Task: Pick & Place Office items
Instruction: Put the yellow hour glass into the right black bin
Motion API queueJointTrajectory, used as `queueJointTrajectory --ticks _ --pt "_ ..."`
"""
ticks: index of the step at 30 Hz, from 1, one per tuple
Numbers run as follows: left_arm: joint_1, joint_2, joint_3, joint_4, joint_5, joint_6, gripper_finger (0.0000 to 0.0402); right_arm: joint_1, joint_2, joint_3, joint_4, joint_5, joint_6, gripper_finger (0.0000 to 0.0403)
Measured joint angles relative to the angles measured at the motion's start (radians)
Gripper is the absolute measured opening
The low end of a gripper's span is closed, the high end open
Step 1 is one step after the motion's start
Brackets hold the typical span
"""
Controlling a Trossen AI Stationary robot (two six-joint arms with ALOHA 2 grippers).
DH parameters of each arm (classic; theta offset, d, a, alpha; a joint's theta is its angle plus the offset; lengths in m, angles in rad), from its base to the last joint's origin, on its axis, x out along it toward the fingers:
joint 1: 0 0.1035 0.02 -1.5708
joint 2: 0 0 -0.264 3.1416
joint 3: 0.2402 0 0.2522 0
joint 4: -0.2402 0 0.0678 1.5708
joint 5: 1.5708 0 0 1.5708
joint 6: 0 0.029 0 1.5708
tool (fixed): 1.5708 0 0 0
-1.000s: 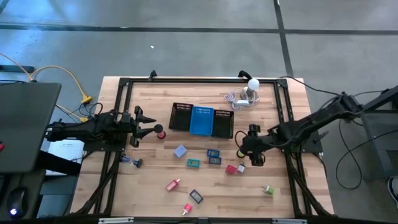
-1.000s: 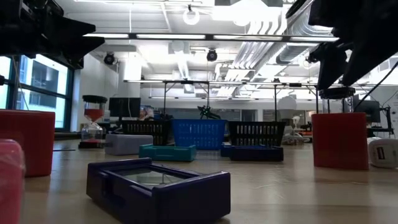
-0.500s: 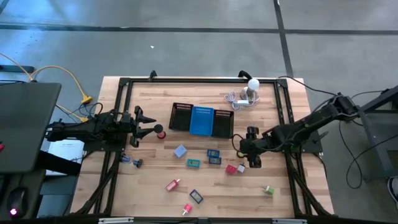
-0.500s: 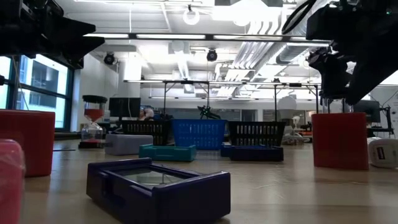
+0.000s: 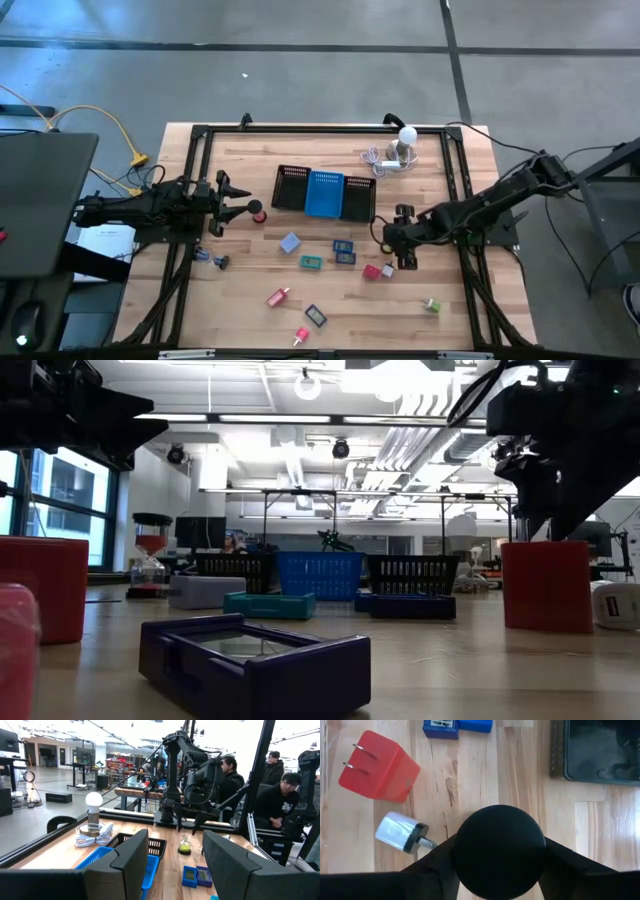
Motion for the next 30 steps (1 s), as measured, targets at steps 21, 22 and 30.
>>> queueJointTrajectory --ticks 21,22,30 --pt "0.0 0.0 0.0 0.0 0.0 -0.006 0.0185 -0.01 -0.012 0.162 -0.133 0.017 -0.028 0.0193" --pt "0.0 0.0 0.0 0.0 0.0 -0.006 0.0185 -0.011 -0.012 0.19 -0.151 0.026 -0.043 0.0193" --pt "0.0 0.0 0.0 0.0 0.0 -0.007 0.0185 -0.102 -0.012 0.404 -0.243 0.043 -0.151 0.0195"
